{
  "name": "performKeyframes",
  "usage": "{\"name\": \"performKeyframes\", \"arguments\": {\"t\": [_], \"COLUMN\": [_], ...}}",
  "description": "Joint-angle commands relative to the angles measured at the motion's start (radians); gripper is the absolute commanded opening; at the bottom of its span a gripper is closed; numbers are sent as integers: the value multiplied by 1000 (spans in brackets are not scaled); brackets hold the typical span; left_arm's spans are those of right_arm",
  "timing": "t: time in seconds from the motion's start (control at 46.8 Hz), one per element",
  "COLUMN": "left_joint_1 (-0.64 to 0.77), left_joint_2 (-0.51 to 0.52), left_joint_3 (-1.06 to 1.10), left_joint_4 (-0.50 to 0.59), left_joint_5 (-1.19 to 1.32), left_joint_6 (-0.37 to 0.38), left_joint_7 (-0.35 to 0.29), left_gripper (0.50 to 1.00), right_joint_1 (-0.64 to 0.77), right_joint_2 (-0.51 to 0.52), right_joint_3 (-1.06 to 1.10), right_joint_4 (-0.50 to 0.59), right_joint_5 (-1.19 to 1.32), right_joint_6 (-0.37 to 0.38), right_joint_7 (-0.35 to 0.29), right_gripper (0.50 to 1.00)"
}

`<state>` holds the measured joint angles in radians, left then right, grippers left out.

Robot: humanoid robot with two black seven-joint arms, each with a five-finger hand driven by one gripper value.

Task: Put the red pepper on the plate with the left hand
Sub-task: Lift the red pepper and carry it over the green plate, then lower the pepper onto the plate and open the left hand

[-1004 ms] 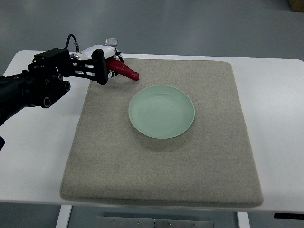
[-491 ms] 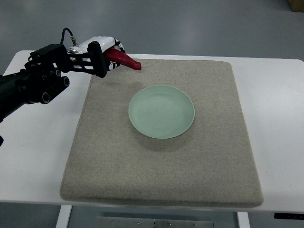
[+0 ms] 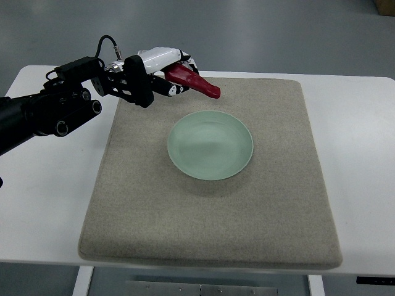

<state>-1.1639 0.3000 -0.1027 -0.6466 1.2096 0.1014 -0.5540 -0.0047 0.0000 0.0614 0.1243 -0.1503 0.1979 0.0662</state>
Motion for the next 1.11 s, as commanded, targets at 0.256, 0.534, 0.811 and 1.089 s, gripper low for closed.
{"name": "performKeyframes", "arguments": {"t": [0.256,0.534,0.811,1.089], "left_joint_1": [4,9,12,15], "left_joint_2": [13,14,13,7], "left_joint_3": [15,20,60,57], "left_joint_4": [-122,-125,-125,-123], "left_joint_5": [16,62,91,91], "left_joint_6": [-123,-174,-192,-181], "left_joint_7": [-57,-57,-57,-57], "left_gripper": [500,500,500,500], "right_joint_1": [0,0,0,0], "right_joint_2": [0,0,0,0], "right_joint_3": [0,0,0,0], "right_joint_4": [0,0,0,0], "right_joint_5": [0,0,0,0], "right_joint_6": [0,0,0,0], "right_joint_7": [0,0,0,0], "right_gripper": [932,932,932,932]}}
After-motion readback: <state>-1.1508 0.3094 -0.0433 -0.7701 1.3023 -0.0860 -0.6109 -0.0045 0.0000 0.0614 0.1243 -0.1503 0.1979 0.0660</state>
